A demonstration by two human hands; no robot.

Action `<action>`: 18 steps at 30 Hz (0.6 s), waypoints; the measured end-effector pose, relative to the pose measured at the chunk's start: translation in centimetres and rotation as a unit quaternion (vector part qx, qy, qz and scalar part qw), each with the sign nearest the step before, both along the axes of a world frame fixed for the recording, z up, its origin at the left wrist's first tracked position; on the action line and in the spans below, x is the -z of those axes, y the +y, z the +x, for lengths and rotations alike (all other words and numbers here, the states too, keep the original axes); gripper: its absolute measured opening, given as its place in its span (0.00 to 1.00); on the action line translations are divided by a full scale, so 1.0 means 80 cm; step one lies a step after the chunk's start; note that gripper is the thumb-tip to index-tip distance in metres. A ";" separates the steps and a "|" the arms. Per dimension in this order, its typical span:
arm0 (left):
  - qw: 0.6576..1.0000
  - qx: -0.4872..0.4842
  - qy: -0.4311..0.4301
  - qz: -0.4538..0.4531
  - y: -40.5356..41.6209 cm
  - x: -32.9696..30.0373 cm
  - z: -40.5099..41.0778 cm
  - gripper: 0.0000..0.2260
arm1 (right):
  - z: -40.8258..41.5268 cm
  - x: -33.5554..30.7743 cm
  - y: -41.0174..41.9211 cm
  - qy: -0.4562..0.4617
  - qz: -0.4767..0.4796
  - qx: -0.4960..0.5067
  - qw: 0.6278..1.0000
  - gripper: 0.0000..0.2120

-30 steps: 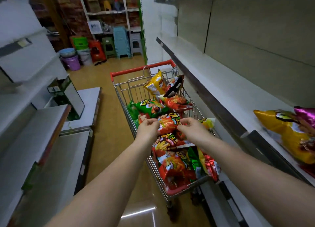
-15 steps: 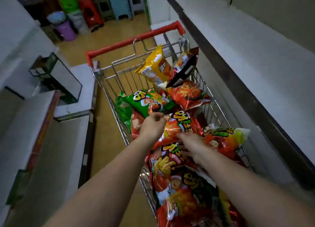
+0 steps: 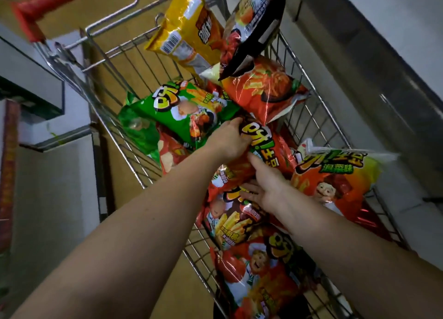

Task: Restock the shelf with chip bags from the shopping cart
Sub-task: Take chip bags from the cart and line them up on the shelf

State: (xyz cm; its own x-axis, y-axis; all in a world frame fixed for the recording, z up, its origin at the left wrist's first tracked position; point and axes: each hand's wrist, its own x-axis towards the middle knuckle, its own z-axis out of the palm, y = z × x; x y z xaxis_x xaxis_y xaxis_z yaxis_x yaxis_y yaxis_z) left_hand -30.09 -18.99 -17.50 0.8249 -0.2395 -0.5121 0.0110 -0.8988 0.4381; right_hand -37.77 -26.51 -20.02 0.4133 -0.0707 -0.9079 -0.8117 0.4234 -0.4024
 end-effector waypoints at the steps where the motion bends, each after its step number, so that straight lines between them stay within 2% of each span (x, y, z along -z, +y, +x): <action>1: 1.000 0.015 0.011 0.011 -0.001 0.006 0.001 0.28 | 0.001 0.003 0.002 0.001 0.001 0.015 1.000 0.24; 4: 0.999 0.030 0.024 0.032 0.000 0.018 0.003 0.28 | 0.002 0.008 0.006 0.003 -0.006 0.054 0.999 0.21; 7: 0.996 0.059 0.014 0.064 0.002 0.007 0.008 0.28 | 0.001 0.008 0.009 0.000 -0.028 0.065 0.998 0.25; 9: 0.994 0.079 -0.006 0.076 0.004 -0.010 0.013 0.27 | -0.001 0.004 0.005 -0.003 -0.039 0.076 0.996 0.25; 11: 0.993 0.091 -0.017 0.079 0.005 -0.029 0.016 0.26 | -0.001 -0.004 -0.003 -0.012 -0.022 0.105 0.994 0.20; 13: 0.992 0.093 -0.008 0.082 0.004 -0.048 0.018 0.25 | 0.000 -0.013 -0.009 -0.019 0.019 0.127 0.991 0.19; 16: 0.995 0.054 0.022 0.086 0.011 -0.076 0.021 0.23 | 0.003 -0.029 -0.007 -0.042 0.074 0.118 0.989 0.20; 18: 0.996 -0.016 0.076 0.033 0.027 -0.092 0.024 0.25 | 0.006 -0.040 -0.004 -0.062 0.097 0.095 0.989 0.20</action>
